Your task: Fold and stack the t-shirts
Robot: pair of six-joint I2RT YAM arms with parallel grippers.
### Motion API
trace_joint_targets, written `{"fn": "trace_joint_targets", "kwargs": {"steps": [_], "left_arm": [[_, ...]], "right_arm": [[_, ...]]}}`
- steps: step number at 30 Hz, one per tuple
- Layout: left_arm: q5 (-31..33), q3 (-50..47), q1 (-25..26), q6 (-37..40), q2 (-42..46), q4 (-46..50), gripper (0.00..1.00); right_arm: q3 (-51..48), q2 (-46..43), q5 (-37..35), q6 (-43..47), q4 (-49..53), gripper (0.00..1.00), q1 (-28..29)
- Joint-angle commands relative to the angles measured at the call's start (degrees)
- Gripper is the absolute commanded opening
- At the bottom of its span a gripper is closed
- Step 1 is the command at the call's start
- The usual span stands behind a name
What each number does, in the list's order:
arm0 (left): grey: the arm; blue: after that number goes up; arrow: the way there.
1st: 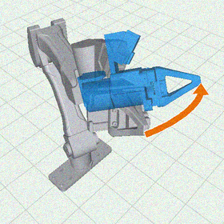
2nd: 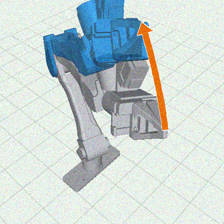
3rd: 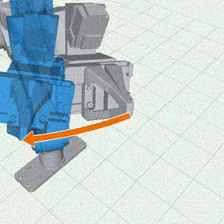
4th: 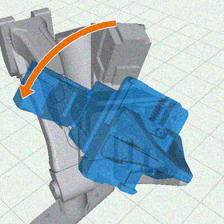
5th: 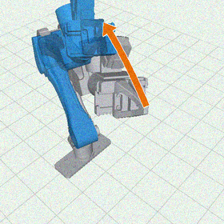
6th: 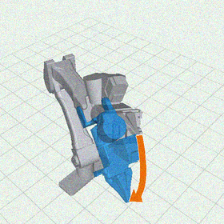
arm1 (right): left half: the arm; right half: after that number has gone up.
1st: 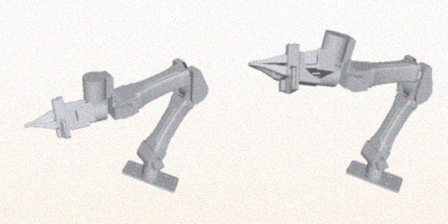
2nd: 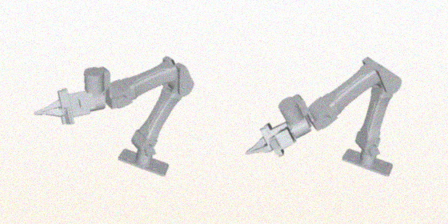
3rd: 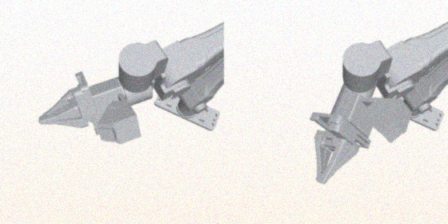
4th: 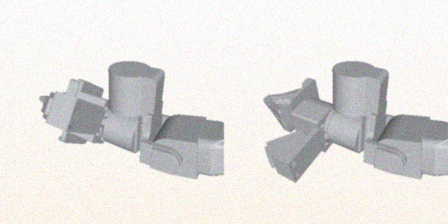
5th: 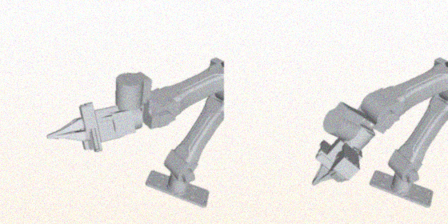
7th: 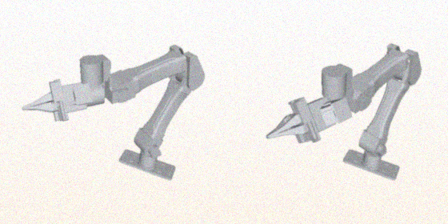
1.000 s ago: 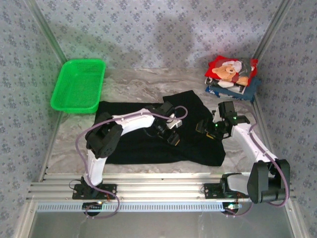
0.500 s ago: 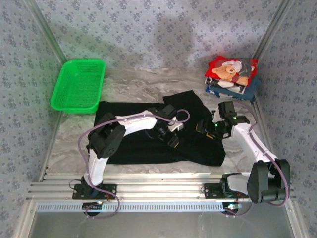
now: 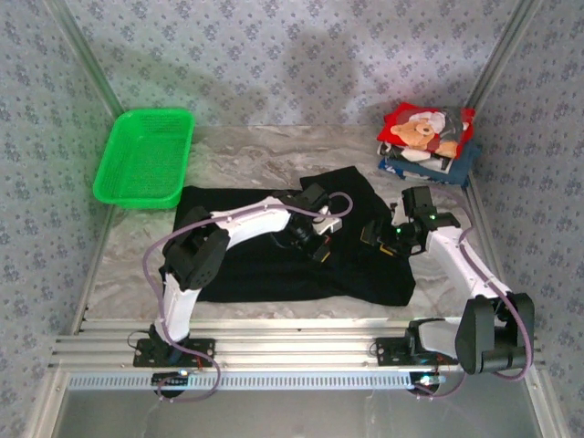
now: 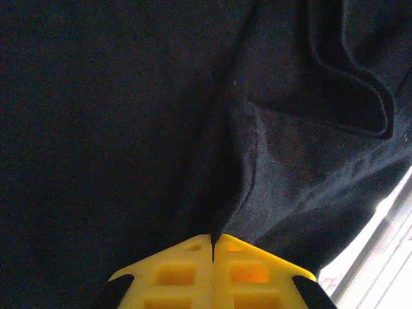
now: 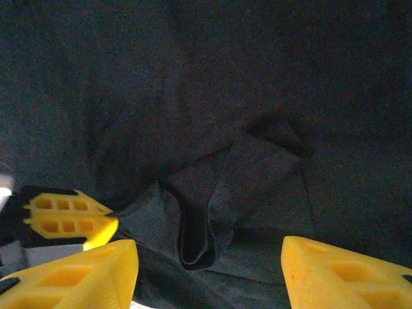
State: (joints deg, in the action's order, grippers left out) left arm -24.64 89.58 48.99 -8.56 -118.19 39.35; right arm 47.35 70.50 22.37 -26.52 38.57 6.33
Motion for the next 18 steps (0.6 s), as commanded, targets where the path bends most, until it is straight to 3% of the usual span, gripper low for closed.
{"fn": "trace_joint_targets", "kwargs": {"steps": [1, 18], "left_arm": [[-0.93, 3.33, -2.25, 0.07, 0.35, 1.79, 0.01], [-0.19, 10.59, -7.33, 0.79, -5.2, 4.71, 0.0]], "right_arm": [[-0.32, 0.14, 0.37, -0.65, -0.49, 0.63, 0.44], [0.34, 3.77, -1.78, -1.32, -1.69, 0.62, 1.21]]}}
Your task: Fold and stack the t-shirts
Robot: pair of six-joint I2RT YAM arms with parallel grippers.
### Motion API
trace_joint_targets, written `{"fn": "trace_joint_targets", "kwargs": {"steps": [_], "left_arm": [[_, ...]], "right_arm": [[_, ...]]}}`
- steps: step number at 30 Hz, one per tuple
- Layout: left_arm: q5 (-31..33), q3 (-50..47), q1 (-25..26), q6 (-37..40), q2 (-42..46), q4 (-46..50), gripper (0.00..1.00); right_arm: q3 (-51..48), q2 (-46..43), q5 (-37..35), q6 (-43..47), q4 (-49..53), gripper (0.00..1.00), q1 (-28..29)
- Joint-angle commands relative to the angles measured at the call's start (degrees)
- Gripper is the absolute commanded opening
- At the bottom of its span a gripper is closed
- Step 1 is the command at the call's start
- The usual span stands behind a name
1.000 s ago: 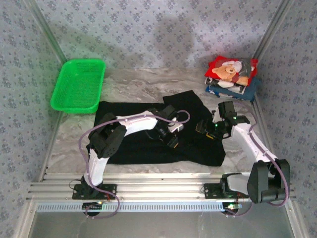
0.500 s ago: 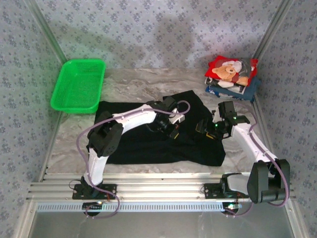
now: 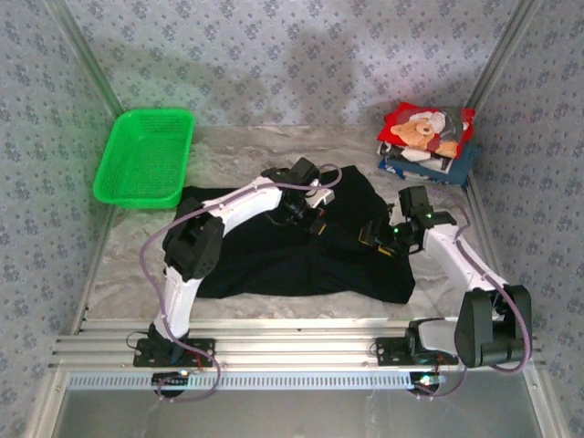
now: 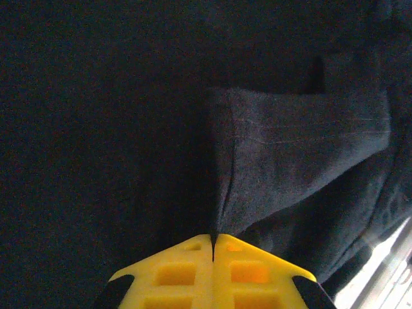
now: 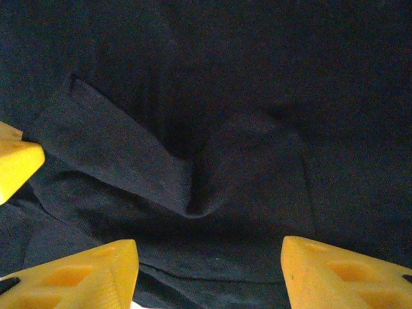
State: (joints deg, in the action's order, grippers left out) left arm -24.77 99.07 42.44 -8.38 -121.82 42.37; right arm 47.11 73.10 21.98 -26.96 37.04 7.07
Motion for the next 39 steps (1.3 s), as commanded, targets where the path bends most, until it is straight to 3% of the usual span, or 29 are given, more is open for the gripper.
{"fn": "trace_joint_targets", "kwargs": {"steps": [1, 16, 25, 30, 39], "left_arm": [[0.52, 0.33, -0.98, 0.12, -1.58, 1.28, 0.0], [5.14, -10.44, -2.01, -9.31, -0.33, -8.13, 0.02], [5.59, -13.22, -1.9, -10.64, 0.71, -10.26, 0.03], [4.1, -16.93, -1.83, -12.39, 4.32, -15.04, 0.05], [-0.27, -20.25, -1.58, -16.25, 9.0, -23.27, 0.07]], "right_arm": [[0.93, 1.66, -2.48, -1.05, -0.17, 0.62, 0.62], [15.44, 19.04, -1.15, 6.69, -6.07, 0.59, 1.96], [26.66, 30.96, -4.26, 11.93, -0.49, 0.55, 3.35], [25.63, 31.04, -6.33, 10.5, 2.44, 0.53, 2.16], [15.21, 22.97, -3.51, 0.66, -4.7, 0.49, 5.31]]}}
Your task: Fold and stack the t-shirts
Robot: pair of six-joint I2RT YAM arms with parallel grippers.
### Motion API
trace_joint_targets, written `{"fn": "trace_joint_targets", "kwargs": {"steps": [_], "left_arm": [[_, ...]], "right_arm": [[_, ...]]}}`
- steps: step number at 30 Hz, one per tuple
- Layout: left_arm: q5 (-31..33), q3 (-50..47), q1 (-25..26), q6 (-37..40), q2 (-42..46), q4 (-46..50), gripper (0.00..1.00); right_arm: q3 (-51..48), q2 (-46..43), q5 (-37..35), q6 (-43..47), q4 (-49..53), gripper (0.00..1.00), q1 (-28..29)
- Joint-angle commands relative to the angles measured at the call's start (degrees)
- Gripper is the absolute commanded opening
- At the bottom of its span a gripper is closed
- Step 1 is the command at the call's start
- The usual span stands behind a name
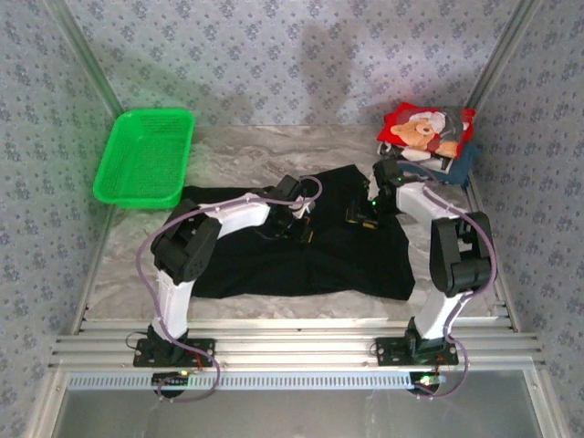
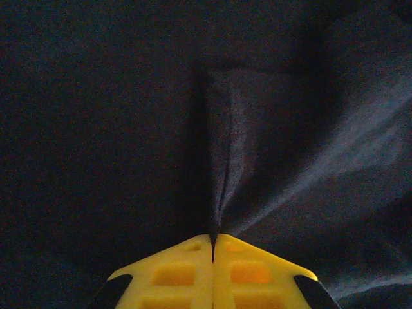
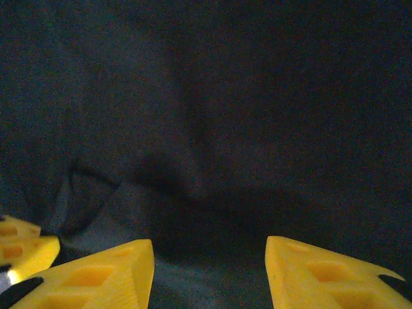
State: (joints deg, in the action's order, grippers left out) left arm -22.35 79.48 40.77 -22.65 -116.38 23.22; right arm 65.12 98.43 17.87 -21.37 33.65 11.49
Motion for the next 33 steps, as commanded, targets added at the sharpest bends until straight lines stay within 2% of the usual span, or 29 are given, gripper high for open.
{"fn": "trace_joint_targets", "kwargs": {"steps": [1, 7, 10, 14, 20, 22, 26, 33], "left_arm": [[-3.27, -0.97, 0.1, -2.42, 3.83, -5.01, 0.07], [-6.58, -4.1, 0.71, -4.34, 6.06, -10.97, 0.08], [-11.1, -7.03, 0.78, -6.81, 7.06, -16.99, 0.1], [-17.91, -9.25, 0.72, -10.89, 6.1, -24.39, 0.23], [-18.35, -10.27, -0.67, -16.53, 6.14, -30.93, 0.35], [-19.71, -7.3, -0.61, -16.69, 3.94, -28.96, 0.37], [-21.16, 1.86, 0.38, -11.43, -3.04, -16.58, 0.38], [-17.91, 3.55, -0.73, -6.7, -5.53, -8.66, 0.38]], "right_arm": [[-4.06, -2.52, 0.09, -6.06, -1.49, 0.46, 0.99], [-11.68, -4.34, -3.23, -11.18, -6.14, 0.42, 1.77], [-12.76, -2.6, -4.92, -12.35, -5.76, 0.35, 2.2], [-13.33, -1.27, -8.22, -13.46, -3.67, 0.28, 3.02], [-14.17, -1.31, -12.11, -13.16, -0.56, 0.24, 4.43], [-14.64, -1.47, -12.15, -13.59, -0.94, 0.24, 4.68], [-14.31, -1.43, -11.71, -13.45, -1.08, 0.24, 4.94], [-13.88, -2.26, -11.38, -12.44, -0.65, 0.24, 5.03]]}}
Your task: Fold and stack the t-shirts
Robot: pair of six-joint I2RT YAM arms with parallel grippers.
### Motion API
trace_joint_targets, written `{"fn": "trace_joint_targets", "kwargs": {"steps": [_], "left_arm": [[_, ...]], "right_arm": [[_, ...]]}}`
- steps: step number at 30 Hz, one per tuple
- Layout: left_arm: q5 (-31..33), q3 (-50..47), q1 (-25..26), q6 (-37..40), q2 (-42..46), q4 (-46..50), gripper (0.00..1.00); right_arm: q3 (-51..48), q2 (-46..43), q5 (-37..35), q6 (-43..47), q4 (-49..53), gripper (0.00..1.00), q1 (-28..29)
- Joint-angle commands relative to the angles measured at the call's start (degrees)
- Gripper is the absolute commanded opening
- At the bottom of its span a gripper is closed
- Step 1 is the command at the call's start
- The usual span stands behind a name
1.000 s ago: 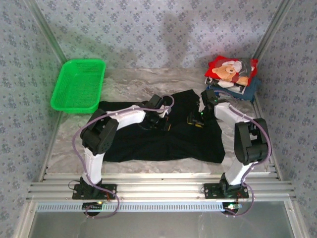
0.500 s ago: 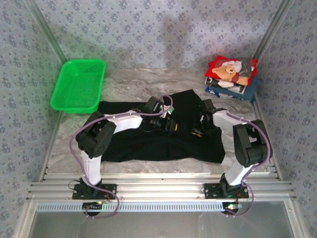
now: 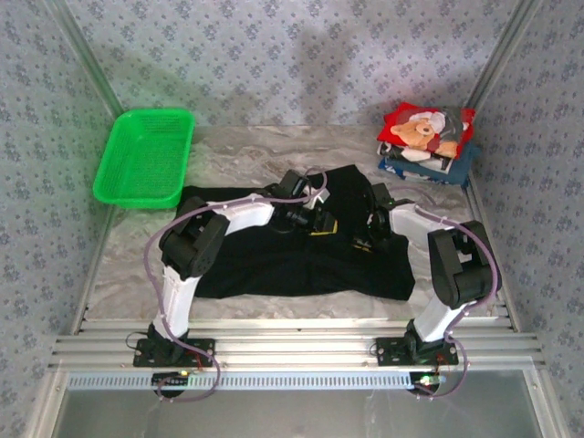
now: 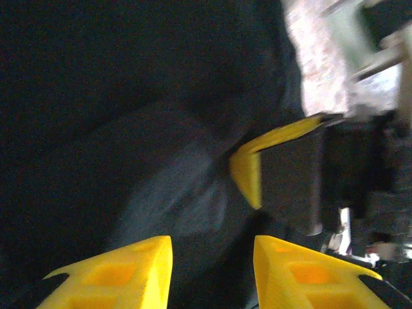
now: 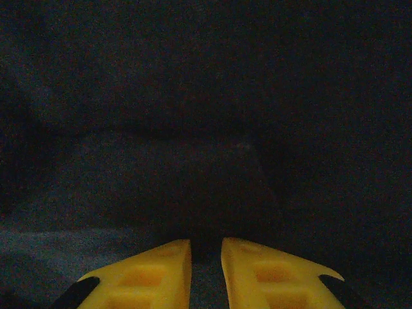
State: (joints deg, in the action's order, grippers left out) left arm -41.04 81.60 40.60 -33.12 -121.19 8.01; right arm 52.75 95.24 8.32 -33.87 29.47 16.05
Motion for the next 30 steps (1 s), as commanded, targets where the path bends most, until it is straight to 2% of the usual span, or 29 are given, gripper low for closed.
{"fn": "trace_joint_targets", "kwargs": {"steps": [1, 9, 12, 16, 25, 30], "left_arm": [[1.79, 1.63, -0.88, 4.26, -0.33, 7.34, 0.38], [13.73, 0.49, -2.99, 4.82, 5.44, 10.54, 0.43], [16.22, -0.14, -3.83, 4.87, 5.87, 12.07, 0.44], [15.96, -0.8, -4.36, 4.68, 5.1, 12.39, 0.44], [5.76, 0.92, -3.03, 2.25, 1.34, 11.18, 0.45], [3.46, 0.24, -2.66, 1.84, 0.34, 12.53, 0.44]], "right_arm": [[-1.51, 0.99, -1.77, 0.19, 3.4, 0.24, 0.44], [-0.78, 1.22, -1.46, 0.86, 3.84, 0.25, 0.4], [-0.65, 1.37, -1.24, 0.91, 3.66, 0.25, 0.42], [-0.49, 1.73, -0.89, 0.91, 3.48, 0.26, 0.47], [-0.28, 1.87, -0.82, 1.27, 3.83, 0.27, 0.43], [-0.11, 1.76, -0.76, 1.26, 3.99, 0.27, 0.42]]}}
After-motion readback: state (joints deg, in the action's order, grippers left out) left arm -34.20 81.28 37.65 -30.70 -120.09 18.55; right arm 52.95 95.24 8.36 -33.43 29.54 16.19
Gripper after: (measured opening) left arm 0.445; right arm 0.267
